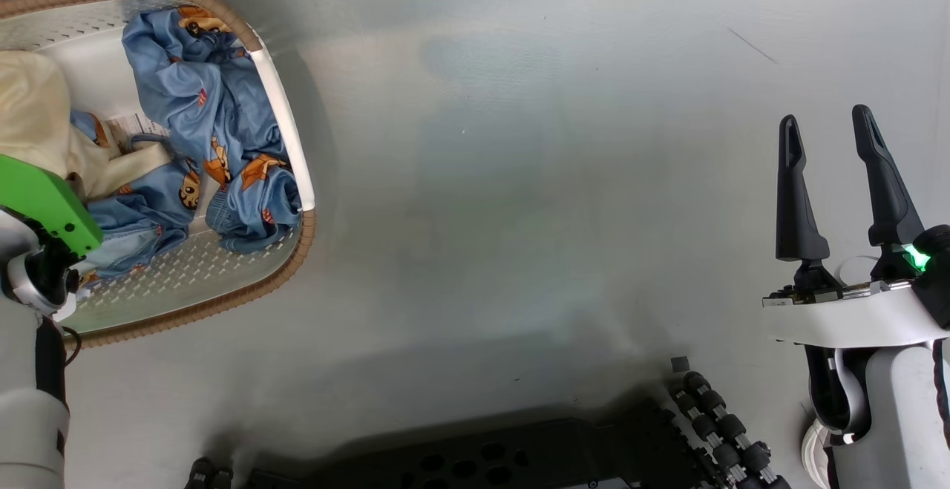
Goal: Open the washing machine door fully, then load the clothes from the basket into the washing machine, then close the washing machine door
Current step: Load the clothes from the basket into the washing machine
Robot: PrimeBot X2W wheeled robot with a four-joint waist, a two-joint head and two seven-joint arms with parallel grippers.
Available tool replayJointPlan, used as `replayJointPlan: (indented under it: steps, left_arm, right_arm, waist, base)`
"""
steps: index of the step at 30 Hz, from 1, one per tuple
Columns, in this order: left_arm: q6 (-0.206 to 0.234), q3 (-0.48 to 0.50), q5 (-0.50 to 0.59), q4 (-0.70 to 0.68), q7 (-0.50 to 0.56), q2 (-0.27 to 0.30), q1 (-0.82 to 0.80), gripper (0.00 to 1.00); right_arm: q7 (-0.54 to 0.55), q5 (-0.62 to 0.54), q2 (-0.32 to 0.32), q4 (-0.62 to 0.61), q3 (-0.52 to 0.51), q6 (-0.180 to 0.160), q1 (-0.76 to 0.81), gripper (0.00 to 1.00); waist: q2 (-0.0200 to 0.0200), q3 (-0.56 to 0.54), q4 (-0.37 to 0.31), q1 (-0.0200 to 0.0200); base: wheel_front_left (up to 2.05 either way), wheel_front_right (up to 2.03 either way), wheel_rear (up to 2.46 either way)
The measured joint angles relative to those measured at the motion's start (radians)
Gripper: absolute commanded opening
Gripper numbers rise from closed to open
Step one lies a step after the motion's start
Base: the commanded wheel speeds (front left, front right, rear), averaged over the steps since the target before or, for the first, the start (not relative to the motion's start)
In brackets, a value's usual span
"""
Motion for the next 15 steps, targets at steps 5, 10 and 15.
replayJointPlan:
  steps: [5, 10, 15]
  left_arm:
    - [-0.001, -0.001, 0.000, 0.014, -0.010, 0.002, -0.016, 1.00]
    - [-0.001, -0.002, 0.001, 0.034, -0.027, 0.003, -0.032, 1.00]
    - [-0.001, -0.009, 0.022, 0.052, -0.047, 0.016, -0.041, 1.00]
  right_arm:
    - [0.000, 0.000, 0.000, -0.007, 0.000, 0.000, 0.001, 1.00]
    - [0.000, 0.000, 0.000, -0.009, 0.000, 0.000, 0.001, 1.00]
    - [0.000, 0.000, 0.000, -0.016, 0.000, 0.000, 0.001, 1.00]
  waist:
    - [0.0000, 0.010, 0.000, 0.0000]
    - [0.0000, 0.021, 0.000, 0.0000]
    - [0.0000, 0.029, -0.002, 0.0000]
  base:
    - [0.00, 0.00, 0.00]
    - [0.00, 0.00, 0.00]
    - [0.00, 0.00, 0.00]
